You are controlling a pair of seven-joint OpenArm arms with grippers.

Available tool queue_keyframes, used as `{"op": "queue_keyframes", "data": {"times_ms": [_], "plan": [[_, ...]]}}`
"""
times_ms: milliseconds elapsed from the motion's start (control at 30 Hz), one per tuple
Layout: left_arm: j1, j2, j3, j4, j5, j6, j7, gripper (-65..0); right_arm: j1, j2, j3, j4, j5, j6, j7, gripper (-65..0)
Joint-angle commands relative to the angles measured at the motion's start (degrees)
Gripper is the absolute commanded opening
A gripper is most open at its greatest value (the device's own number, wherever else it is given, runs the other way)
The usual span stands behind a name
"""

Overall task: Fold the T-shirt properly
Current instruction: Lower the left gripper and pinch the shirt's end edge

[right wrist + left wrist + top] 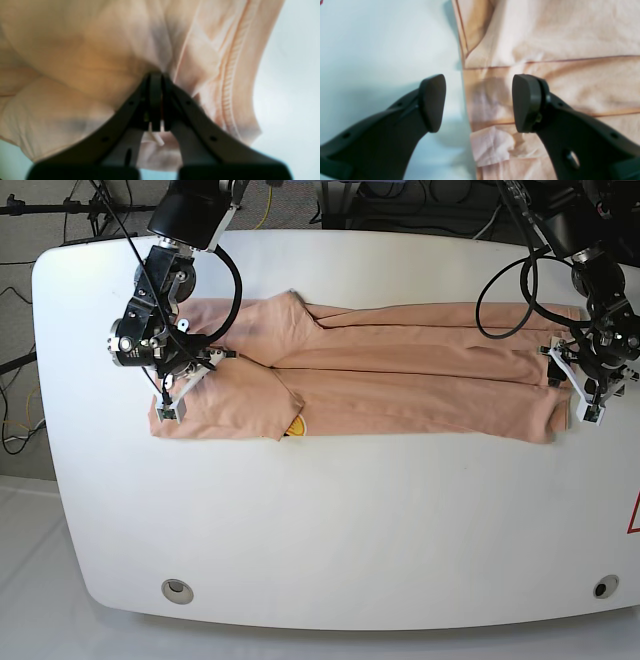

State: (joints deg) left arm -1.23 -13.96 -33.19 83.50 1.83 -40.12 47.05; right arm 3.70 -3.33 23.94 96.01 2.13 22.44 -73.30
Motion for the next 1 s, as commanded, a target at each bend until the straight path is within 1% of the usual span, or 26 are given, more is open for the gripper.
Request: {"op": "queue_keyframes", "data": {"times_ms": [0,33,167,300,367,433,567,700,767,967], "plan": [[-0.5,-0.8,-2.0,2.3,0.1,0.1,-1.9,-22.4,1.3,0.3,0.0,1.2,0.2,-0.2,0.9,-63.9],[-0.2,-0.8,-3.3,3.0,0.4,0.1,-2.7,-20.1,1.5,0.3,0.1,1.1,0.1,-0.3,0.9,-64.1],[0.3,-0.8,-3.8,3.3,0.6,0.1,-4.4,-11.6,1.4,0.3,0.2,1.2,0.0,-0.3,1.1,-64.2],[0.3,-0.8,-3.1,2.3,0.6,0.1,-5.7,-8.1,1.3,0.3,0.2,1.2,0.1,-0.1,1.1,-64.2],[0.2,-0.9,-2.5,1.5,0.6,0.1,-6.5,-8.0,1.2,0.2,0.0,1.2,0.1,-0.2,0.9,-64.2],[-0.6,-1.1,-1.0,-0.4,-0.2,0.1,-7.7,-11.1,1.1,0.3,-0.3,1.2,0.3,-0.1,1.0,-64.4],[-1.0,-1.1,-0.6,-1.7,-0.8,0.1,-8.3,-13.9,1.1,0.3,-0.4,1.2,0.3,-0.2,1.0,-64.5],[-1.4,-1.1,-0.9,-2.4,-1.8,0.1,-7.3,-16.7,1.2,0.3,-0.4,1.1,0.4,-0.2,1.0,-64.6],[-2.3,-1.1,-2.2,-3.0,-2.3,0.1,-5.5,-19.5,1.4,0.3,-0.3,1.1,-0.1,-0.3,0.8,-64.3],[-3.2,-1.2,-2.3,-4.9,-2.4,0.1,-5.4,-21.8,1.3,0.3,-0.4,1.1,-0.2,-0.2,0.7,-64.3]]}}
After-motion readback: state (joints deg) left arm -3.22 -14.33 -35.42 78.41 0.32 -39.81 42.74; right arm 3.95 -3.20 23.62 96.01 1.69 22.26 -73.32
